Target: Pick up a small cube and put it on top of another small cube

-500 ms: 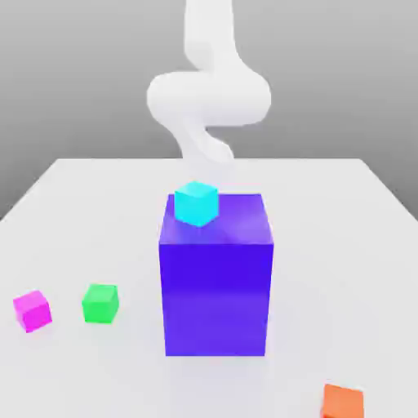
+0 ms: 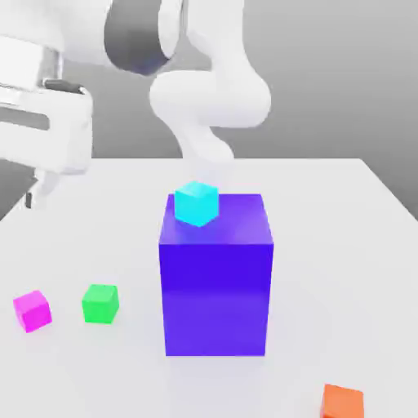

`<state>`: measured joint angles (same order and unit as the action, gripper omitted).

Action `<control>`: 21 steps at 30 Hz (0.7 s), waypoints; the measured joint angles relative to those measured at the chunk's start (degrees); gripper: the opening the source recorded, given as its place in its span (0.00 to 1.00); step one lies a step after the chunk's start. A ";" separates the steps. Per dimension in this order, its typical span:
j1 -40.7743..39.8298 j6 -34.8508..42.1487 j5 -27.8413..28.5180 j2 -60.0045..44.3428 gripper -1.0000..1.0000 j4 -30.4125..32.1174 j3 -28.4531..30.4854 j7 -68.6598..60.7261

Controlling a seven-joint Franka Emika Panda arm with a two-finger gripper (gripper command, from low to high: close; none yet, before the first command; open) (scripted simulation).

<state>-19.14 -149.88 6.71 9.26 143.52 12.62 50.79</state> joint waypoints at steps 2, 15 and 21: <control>-1.82 -2.15 -1.51 -4.20 0.50 1.36 2.04 -1.06; -17.59 -18.37 -20.76 -30.89 0.00 3.59 -4.89 -15.14; -17.94 -18.85 -20.88 -31.57 0.00 3.44 -5.30 -15.19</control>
<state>-37.08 -168.73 -14.17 -22.31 146.97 7.32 35.60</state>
